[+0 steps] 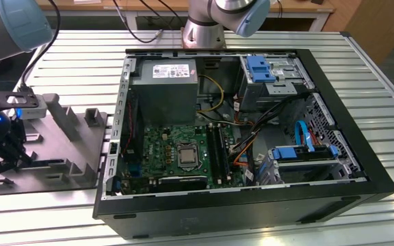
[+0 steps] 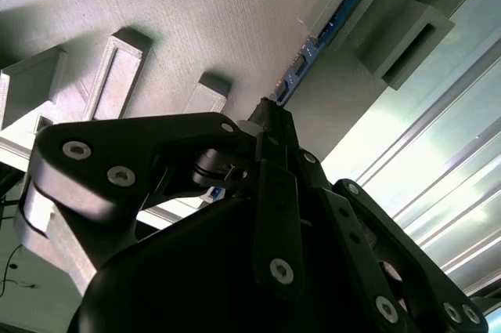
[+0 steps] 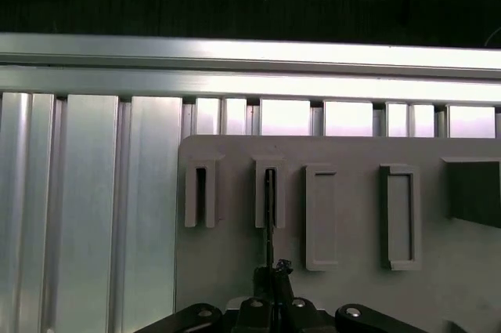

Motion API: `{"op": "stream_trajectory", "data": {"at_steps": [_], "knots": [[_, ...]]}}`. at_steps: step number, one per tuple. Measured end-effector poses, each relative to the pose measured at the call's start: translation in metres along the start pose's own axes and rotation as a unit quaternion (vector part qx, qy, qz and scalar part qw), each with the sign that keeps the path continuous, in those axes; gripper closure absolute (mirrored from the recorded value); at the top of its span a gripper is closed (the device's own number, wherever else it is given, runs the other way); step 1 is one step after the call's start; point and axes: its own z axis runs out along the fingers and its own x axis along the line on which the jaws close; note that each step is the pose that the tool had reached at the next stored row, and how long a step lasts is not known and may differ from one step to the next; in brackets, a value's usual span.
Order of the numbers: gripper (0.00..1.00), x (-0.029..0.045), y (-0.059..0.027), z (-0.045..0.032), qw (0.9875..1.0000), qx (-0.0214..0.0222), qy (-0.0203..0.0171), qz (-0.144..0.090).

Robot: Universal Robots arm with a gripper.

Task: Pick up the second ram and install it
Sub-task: 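Pick up the second ram and move it above second insertion slot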

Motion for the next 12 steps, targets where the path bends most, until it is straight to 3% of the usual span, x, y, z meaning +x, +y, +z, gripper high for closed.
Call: {"op": "stream_trajectory", "data": {"at_steps": [12], "knots": [[0.88,-0.0001,0.0002,-0.0043,1.0,-0.0004,-0.0002,0.0]]}}
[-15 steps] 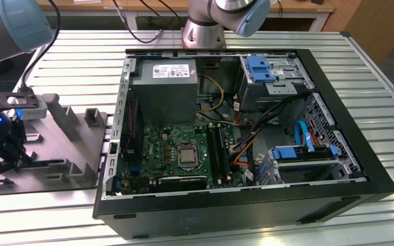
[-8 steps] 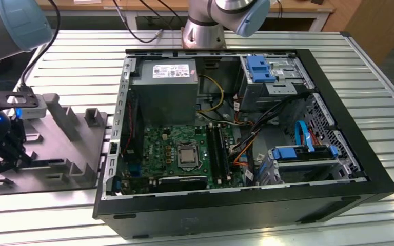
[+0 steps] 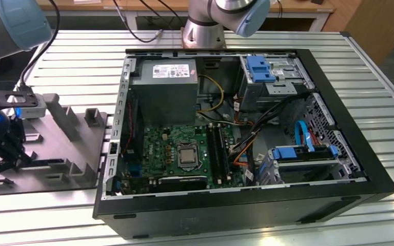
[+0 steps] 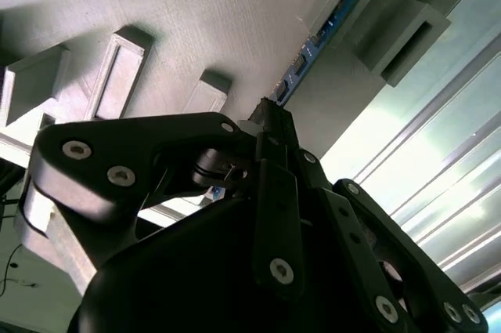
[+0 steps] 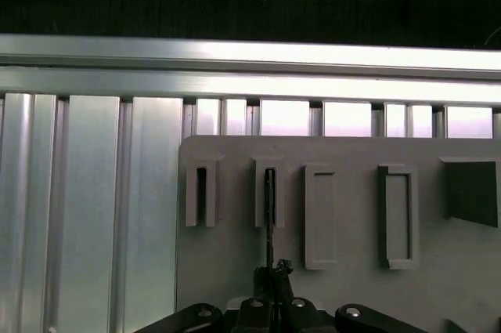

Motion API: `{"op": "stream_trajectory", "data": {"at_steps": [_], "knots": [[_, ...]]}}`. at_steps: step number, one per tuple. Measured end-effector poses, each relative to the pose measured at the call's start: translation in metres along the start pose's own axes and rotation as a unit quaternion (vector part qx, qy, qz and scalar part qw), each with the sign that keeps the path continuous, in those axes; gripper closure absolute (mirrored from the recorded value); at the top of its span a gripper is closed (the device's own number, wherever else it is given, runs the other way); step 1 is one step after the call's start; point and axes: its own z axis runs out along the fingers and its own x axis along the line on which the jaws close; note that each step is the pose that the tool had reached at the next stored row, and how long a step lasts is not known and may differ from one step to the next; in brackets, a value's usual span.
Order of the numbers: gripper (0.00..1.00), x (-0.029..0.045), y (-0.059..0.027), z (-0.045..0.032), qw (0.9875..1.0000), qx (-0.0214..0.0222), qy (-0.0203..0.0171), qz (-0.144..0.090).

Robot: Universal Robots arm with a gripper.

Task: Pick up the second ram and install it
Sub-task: 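Pick up the second ram and move it above second insertion slot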

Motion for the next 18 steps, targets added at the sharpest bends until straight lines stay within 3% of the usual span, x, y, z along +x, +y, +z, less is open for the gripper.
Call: {"op": "stream_trajectory", "data": {"at_steps": [5,18], "knots": [[0.88,-0.0005,0.0005,-0.014,1.0,0.0003,-0.0007,0.0],[0.88,-0.0021,0.0024,-0.0658,1.0,0.0003,-0.002,0.0]]}}
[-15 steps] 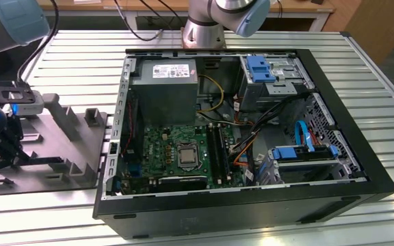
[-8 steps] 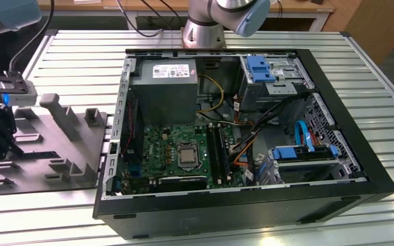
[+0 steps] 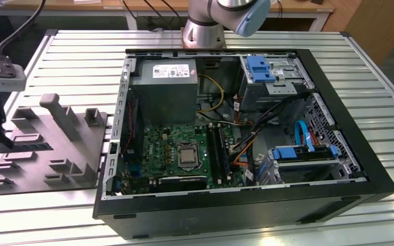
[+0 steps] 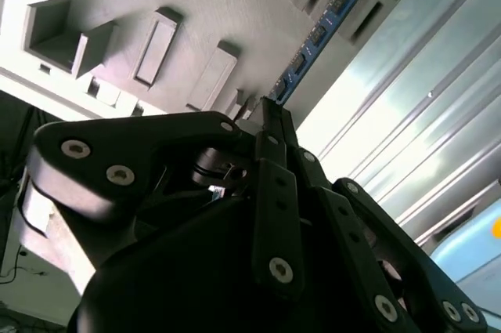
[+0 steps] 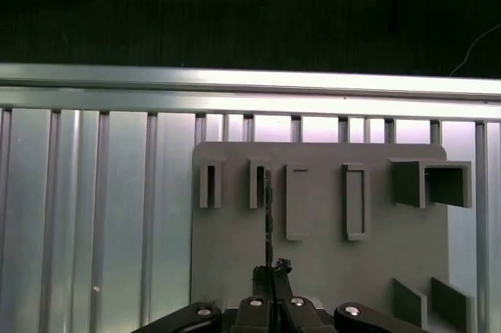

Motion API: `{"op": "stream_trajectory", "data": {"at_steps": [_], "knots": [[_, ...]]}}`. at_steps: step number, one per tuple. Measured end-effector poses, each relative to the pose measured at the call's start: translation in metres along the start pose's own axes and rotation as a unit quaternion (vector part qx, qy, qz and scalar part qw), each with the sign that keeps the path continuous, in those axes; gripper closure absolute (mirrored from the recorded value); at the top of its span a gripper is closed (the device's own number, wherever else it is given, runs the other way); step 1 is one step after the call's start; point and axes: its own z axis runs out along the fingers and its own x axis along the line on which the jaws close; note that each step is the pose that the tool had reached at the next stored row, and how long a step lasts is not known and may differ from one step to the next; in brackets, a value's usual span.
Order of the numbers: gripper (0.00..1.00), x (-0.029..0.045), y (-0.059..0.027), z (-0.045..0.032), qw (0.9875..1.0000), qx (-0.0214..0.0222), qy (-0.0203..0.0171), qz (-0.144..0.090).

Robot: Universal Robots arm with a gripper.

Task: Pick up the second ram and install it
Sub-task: 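Pick up the second ram and move it above second insertion slot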

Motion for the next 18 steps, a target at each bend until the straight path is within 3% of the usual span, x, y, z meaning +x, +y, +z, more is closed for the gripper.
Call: {"op": "stream_trajectory", "data": {"at_steps": [18], "knots": [[0.88,-0.0023,0.0025,-0.0666,1.0,0.0001,-0.0069,0.0]]}}
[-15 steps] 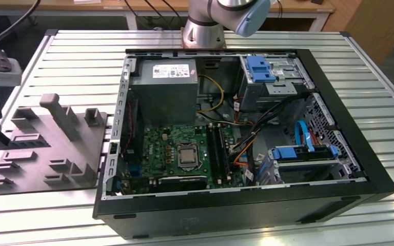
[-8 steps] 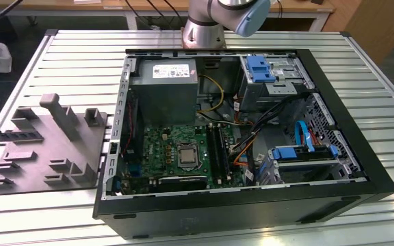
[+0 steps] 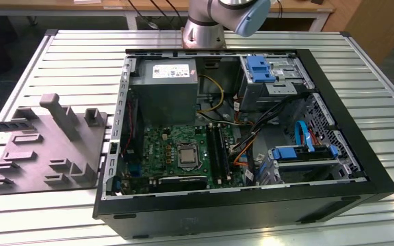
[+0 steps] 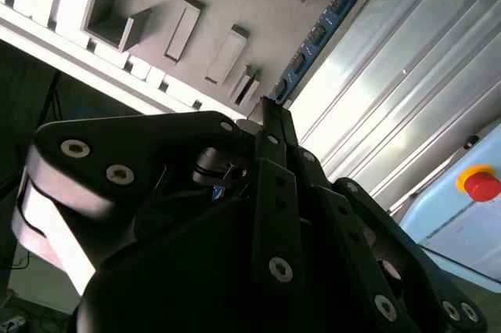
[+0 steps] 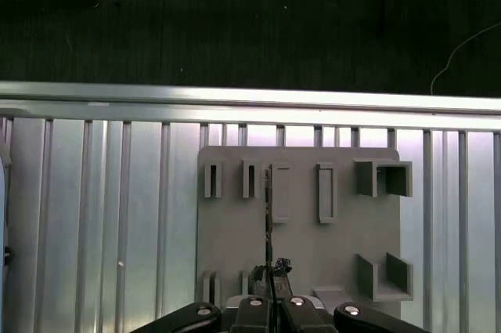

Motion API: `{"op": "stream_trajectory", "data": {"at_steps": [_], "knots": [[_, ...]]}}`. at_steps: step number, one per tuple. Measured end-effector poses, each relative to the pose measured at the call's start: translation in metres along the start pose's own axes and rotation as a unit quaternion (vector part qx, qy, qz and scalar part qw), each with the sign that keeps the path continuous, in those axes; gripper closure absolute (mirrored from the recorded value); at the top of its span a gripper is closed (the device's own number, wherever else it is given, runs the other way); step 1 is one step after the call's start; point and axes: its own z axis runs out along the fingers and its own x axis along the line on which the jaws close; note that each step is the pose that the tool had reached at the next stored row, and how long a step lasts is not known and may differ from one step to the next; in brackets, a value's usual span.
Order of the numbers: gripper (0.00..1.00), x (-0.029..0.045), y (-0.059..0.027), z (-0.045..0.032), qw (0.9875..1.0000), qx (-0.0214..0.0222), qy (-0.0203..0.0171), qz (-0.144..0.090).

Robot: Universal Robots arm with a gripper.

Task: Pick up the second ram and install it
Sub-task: 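Pick up the second ram and move it above second insertion slot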

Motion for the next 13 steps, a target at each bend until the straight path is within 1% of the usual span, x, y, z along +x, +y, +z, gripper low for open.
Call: {"op": "stream_trajectory", "data": {"at_steps": [3,10,11,13], "knots": [[0.88,-0.0006,0.0004,-0.011,1.0,0.0001,-0.0011,0.0],[0.88,-0.002,0.0015,-0.0397,1.0,0.0,-0.0029,0.0],[0.88,-0.0024,0.0018,-0.0483,1.0,0.0,-0.0033,0.0],[0.88,-0.0027,0.0021,-0.0556,1.0,0.0,-0.0037,0.0]]}}
